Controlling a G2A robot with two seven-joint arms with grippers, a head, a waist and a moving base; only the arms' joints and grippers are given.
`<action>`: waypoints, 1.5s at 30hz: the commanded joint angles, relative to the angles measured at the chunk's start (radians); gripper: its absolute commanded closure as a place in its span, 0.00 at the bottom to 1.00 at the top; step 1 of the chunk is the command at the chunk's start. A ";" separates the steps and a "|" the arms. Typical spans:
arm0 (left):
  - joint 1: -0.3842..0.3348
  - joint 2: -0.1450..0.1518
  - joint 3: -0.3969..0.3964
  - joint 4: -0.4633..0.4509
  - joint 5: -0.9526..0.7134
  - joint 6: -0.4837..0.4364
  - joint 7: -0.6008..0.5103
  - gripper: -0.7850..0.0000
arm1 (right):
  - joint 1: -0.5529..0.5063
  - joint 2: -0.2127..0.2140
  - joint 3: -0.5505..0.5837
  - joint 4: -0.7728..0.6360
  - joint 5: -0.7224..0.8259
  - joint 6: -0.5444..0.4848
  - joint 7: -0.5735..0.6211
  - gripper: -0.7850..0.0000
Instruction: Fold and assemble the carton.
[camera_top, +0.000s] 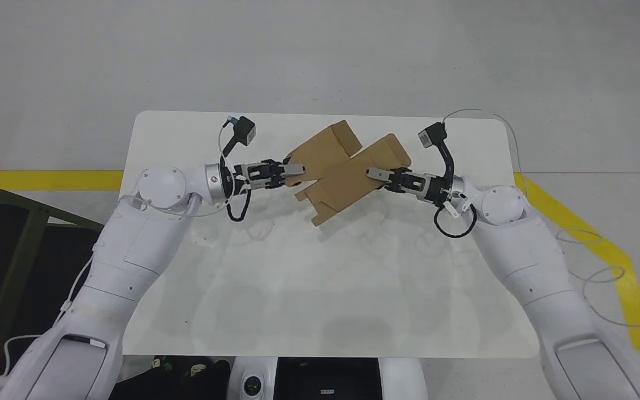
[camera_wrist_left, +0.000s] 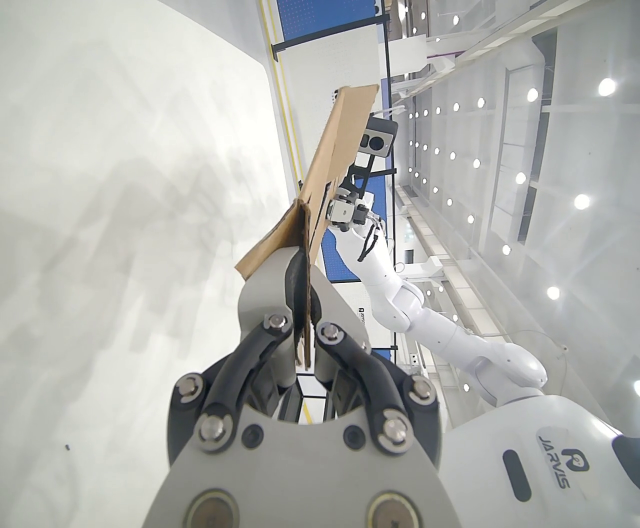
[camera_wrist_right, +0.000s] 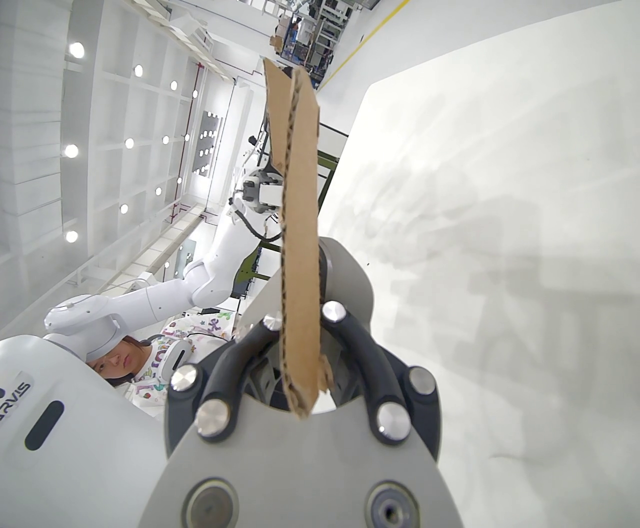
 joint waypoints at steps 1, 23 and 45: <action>-0.002 -0.001 -0.003 0.000 -0.003 -0.002 0.001 1.00 | 0.000 0.000 0.002 0.003 0.001 0.005 0.006 0.00; -0.056 0.010 -0.011 0.011 0.058 -0.031 -0.242 1.00 | -0.018 0.066 0.105 -0.211 -0.030 0.047 0.219 0.00; -0.079 -0.007 0.046 0.004 -0.025 -0.033 -0.329 1.00 | 0.114 0.047 -0.177 -0.133 0.027 0.010 0.182 0.48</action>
